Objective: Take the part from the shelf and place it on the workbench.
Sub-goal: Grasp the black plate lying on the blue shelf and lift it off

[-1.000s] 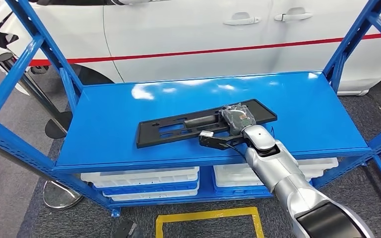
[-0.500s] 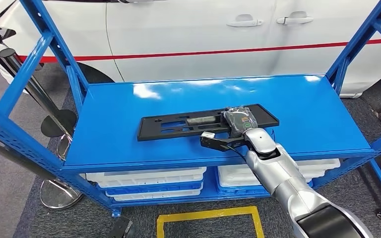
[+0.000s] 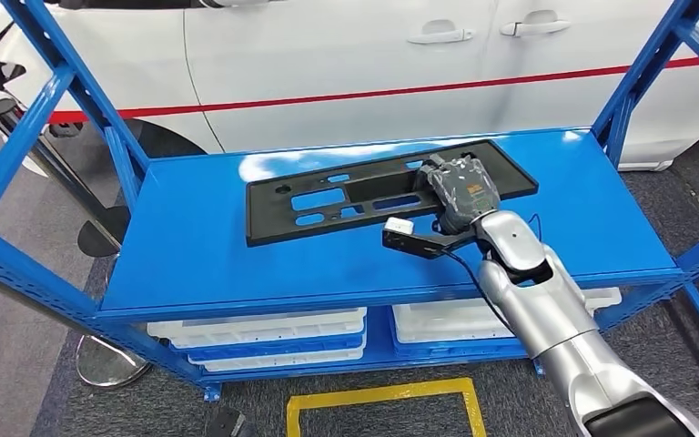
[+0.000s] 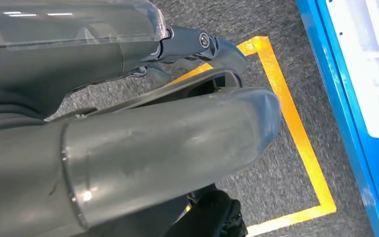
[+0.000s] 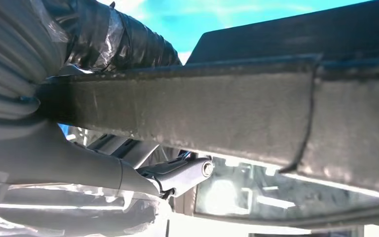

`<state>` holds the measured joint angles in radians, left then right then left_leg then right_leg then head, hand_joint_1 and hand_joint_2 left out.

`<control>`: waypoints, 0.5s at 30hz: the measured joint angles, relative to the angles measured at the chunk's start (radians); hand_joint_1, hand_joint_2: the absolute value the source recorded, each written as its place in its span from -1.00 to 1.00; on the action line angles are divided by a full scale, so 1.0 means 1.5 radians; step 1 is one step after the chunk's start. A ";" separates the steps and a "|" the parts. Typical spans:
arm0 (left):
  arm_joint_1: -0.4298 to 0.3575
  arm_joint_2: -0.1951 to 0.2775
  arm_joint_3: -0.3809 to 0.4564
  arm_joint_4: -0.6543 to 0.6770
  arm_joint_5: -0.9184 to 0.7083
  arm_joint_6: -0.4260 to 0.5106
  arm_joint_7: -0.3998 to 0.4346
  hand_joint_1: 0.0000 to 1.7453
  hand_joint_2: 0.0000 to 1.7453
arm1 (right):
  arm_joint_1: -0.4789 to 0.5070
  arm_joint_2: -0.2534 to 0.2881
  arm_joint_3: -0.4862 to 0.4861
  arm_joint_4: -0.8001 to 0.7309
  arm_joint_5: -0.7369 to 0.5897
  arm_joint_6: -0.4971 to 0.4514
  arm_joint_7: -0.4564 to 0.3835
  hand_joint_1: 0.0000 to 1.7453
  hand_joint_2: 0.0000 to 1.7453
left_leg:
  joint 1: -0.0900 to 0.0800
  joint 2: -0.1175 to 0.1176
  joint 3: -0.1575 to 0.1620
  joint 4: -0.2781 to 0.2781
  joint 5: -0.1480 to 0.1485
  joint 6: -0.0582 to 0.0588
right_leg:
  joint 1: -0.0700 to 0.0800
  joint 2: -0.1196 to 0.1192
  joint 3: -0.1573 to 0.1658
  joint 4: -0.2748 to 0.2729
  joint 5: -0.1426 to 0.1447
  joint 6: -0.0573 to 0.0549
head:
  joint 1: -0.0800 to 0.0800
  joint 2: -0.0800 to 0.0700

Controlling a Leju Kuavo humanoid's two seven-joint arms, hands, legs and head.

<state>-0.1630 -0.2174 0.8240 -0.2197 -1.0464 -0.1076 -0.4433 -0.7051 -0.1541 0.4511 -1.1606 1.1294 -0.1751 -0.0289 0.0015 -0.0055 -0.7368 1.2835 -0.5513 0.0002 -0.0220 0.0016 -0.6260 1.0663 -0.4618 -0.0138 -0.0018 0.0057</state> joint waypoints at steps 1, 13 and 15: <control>0.000 0.000 0.000 0.000 0.000 0.000 0.000 -1.00 -1.00 | -0.002 -0.005 -0.002 -0.007 -0.002 0.003 -0.001 1.00 -1.00 | 0.001 0.000 -0.011 0.019 -0.001 0.000 | 0.001 0.000 0.000 0.000 0.000 0.000 | 0.000 0.000; -0.005 0.003 -0.001 0.000 0.000 -0.011 -0.017 -1.00 0.50 | -0.024 -0.046 -0.011 -0.046 -0.027 0.022 -0.005 1.00 -1.00 | -0.007 0.000 0.085 -0.191 0.096 0.035 | 0.000 0.000 -0.019 0.048 -0.036 0.022 | 0.000 0.000; -0.007 0.003 -0.001 0.000 -0.003 -0.010 -0.019 -1.00 1.00 | -0.022 -0.049 -0.011 -0.046 -0.031 0.021 -0.005 1.00 -1.00 | -0.007 0.000 0.086 -0.191 0.096 0.039 | 0.001 0.001 -0.059 0.127 -0.069 0.023 | 0.000 0.000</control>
<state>-0.1735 -0.2136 0.8218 -0.2197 -1.0507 -0.1230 -0.4714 -0.7386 -0.2280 0.4345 -1.2297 1.0821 -0.1430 -0.0362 -0.0095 -0.0050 -0.6077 0.9968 -0.4080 0.0584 -0.0207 0.0028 -0.7142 1.2565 -0.5654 0.0212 -0.0012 0.0057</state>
